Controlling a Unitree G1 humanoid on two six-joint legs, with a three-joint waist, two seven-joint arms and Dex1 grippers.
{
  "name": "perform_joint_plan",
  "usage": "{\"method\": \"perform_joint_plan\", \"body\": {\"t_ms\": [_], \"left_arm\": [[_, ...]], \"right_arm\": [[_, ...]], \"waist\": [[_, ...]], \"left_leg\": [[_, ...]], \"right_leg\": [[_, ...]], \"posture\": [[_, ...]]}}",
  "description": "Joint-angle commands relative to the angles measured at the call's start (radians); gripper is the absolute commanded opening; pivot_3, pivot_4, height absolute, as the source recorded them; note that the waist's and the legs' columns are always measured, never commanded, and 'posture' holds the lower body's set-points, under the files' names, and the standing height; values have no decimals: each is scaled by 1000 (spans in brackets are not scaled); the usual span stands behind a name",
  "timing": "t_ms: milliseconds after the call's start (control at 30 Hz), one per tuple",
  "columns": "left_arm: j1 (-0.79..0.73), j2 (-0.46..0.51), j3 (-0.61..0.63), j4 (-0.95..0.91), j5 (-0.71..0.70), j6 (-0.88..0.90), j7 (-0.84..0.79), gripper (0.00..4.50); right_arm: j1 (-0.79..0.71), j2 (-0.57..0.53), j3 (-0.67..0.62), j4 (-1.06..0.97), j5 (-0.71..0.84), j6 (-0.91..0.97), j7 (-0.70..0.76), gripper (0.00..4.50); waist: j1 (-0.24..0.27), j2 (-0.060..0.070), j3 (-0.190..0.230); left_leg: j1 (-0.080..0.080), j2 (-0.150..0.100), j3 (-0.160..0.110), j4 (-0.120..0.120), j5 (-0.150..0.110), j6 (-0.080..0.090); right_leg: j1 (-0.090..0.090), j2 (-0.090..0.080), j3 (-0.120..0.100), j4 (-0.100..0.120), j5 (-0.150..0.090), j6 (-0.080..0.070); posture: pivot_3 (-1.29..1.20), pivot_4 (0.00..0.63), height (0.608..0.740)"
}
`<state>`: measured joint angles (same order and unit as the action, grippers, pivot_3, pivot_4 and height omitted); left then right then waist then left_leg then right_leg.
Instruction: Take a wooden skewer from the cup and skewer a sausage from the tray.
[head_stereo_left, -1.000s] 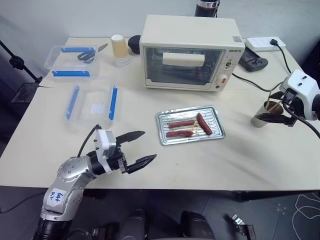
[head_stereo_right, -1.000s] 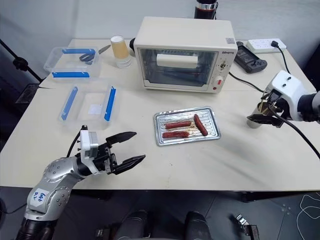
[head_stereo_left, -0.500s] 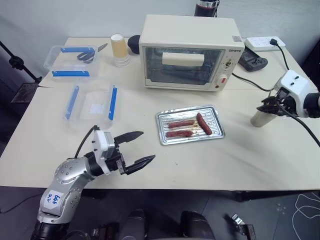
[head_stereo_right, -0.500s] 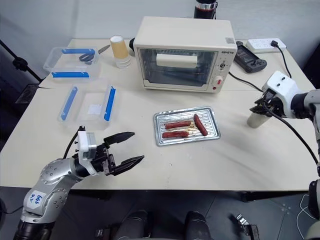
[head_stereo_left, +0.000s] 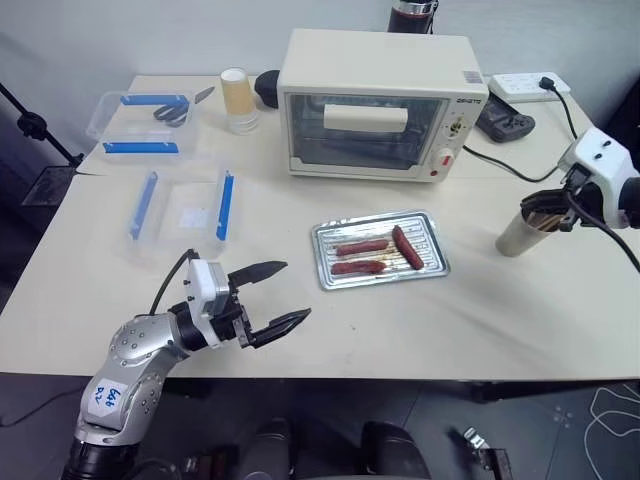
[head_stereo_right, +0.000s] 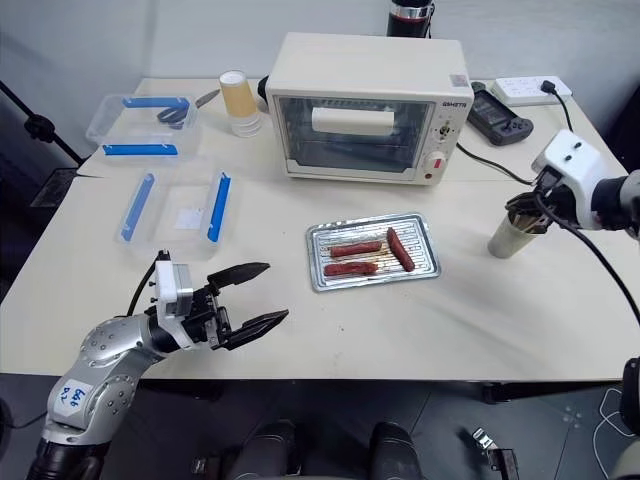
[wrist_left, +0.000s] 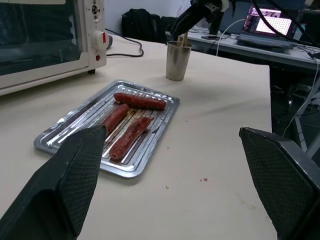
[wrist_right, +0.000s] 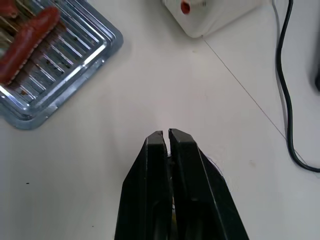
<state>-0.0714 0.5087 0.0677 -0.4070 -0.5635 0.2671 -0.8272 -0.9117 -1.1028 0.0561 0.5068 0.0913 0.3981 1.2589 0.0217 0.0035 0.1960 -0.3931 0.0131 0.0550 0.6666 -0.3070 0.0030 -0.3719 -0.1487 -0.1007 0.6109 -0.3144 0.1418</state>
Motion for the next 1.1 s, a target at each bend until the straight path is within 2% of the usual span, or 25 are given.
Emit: {"method": "perform_joint_plan", "body": {"t_ms": [33,267,433,533,633,800,933,1100], "left_arm": [[-21,-12,-6,18,3,-28,-15,4500],[-67,-32,-19,67,2,-46,-41,4500],[-124,-64,-33,95,-27,-30,-57,4500],[-183,-115,-45,132,-28,-42,-49,4500],[-303,-216,-63,209,-19,-75,-23,4500],[-409,-314,-91,291,10,-113,-10,4500],[-447,-363,-111,319,22,-131,-7,4500],[-459,-397,-116,334,36,-152,6,4500]], "right_arm": [[-56,-71,-55,-56,31,20,61,18],[-202,-139,-66,-82,67,69,175,18],[-311,-95,-98,-106,168,215,205,18],[-294,-24,-151,-173,293,371,191,18],[-152,189,-287,-329,495,597,39,18],[8,423,-414,-556,709,721,-148,18],[66,529,-438,-628,795,747,-280,18],[97,595,-455,-681,897,775,-405,18]], "waist": [[0,0,0],[-1,0,0],[-1,0,0],[0,0,0],[2,-6,-2],[6,-5,-1],[7,-5,-1],[1,-5,-1]], "left_leg": [[0,0,0,0,0,0],[0,0,1,-1,0,0],[-1,1,2,-1,0,0],[-1,1,2,0,0,0],[0,1,0,2,0,0],[-10,0,-4,9,0,0],[-14,-1,-7,13,0,0],[-12,0,-7,15,0,0]], "right_leg": [[0,0,0,0,0,0],[-2,0,1,0,0,0],[-3,0,2,1,0,0],[-2,0,2,1,0,0],[-1,0,0,3,0,0],[-7,0,-3,8,1,-1],[-9,0,-5,9,1,0],[-6,0,-5,10,1,0]], "posture": [[0,150,740],[0,150,740],[0,150,740],[0,150,740],[0,150,740],[0,150,740],[0,150,740],[0,150,740]]}}
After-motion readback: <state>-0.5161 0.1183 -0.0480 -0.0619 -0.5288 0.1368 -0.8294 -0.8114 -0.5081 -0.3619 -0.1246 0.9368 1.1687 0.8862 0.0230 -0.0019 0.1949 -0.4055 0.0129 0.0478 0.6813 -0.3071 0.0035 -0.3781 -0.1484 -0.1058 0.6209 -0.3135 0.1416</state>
